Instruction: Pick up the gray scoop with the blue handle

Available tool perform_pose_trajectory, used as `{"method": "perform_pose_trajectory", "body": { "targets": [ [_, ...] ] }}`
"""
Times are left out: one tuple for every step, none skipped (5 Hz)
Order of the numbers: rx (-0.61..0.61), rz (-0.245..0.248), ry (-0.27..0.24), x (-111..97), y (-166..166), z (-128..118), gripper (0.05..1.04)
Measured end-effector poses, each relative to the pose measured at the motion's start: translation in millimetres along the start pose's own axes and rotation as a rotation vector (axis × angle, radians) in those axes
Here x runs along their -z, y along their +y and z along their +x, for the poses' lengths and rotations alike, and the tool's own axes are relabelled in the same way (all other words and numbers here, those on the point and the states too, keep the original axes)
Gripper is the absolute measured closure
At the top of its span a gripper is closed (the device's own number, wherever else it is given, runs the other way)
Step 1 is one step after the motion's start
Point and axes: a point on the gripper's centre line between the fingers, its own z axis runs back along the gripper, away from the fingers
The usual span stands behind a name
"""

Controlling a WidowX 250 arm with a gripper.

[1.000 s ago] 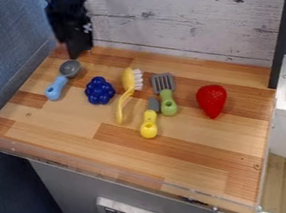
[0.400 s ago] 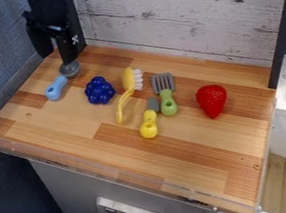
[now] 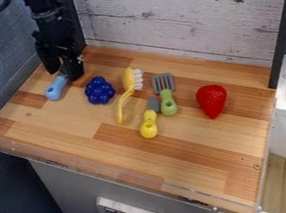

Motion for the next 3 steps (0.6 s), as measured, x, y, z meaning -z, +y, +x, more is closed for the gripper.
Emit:
{"method": "perform_pose_trajectory", "body": {
  "targets": [
    [0.064,-0.009,-0.006,7.3,0.3,1.0,0.085],
    [0.09,-0.004,-0.015,9.3,1.3,-0.1,0.143],
    [0.08,-0.005,-0.015,12.1,1.9,-4.4,0.372]
  ]
}}
